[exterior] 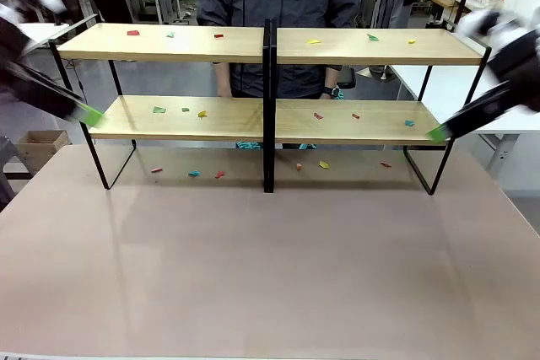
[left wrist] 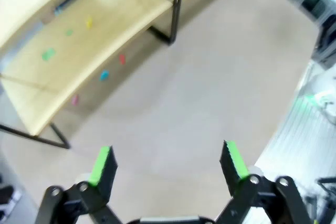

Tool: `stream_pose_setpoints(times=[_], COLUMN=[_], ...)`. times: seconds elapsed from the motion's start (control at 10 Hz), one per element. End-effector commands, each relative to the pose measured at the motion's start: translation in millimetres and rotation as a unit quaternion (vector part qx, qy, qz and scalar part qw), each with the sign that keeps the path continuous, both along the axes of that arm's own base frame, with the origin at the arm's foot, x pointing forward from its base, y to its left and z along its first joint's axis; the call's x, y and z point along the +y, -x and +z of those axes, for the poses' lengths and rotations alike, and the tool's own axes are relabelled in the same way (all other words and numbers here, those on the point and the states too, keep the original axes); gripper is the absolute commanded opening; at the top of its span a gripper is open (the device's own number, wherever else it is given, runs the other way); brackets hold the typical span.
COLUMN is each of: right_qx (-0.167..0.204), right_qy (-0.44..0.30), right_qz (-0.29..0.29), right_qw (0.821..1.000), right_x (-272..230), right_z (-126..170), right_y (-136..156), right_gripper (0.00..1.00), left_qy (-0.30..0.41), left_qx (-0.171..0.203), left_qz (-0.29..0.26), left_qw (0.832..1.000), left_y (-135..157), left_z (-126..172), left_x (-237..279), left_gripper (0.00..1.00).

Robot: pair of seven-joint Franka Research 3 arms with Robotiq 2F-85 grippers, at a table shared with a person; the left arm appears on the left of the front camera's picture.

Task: Clean the shelves.
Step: Pick up the Duster when the human hands it over.

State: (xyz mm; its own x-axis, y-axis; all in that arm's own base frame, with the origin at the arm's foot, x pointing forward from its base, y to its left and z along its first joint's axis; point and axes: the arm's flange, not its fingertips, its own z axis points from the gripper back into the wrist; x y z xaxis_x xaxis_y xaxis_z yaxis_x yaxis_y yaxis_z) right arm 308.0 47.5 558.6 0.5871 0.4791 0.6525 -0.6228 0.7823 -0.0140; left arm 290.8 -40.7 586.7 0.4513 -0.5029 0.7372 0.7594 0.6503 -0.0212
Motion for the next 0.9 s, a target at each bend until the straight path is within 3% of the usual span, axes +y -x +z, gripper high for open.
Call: stream_pose_setpoints(times=[0.0, 0.1, 0.4, 0.6, 0.8], right_qx=[-0.060, -0.080, -0.106, -0.093, -0.093], right_qy=[-0.007, -0.013, -0.041, -0.036, -0.036], right_qz=[-0.011, -0.018, -0.038, -0.034, -0.034], right_qw=[0.998, 0.997, 0.993, 0.994, 0.994], right_x=[-43.4, -54.9, -68.7, -67.0, -67.0], right_z=[13.7, 29.1, 51.4, 64.5, 64.5], right_y=[54.7, 64.2, 66.3, 73.2, 73.2], right_gripper=[1.00, 1.00, 1.00, 1.00, 1.00], left_qy=[0.088, 0.112, 0.144, 0.170, 0.186], left_qx=[-0.080, -0.120, -0.161, -0.155, -0.133], left_qz=[0.010, 0.011, 0.026, 0.050, 0.038], left_qw=[0.993, 0.986, 0.976, 0.972, 0.973], left_y=[94.0, 110.7, 115.4, 109.9, 97.3], left_z=[-24.3, -15.5, -5.3, -2.4, -5.4], left_x=[51.2, 60.5, 56.5, 64.6, 67.1], left_gripper=[1.00, 1.00, 1.00, 1.00, 1.00])
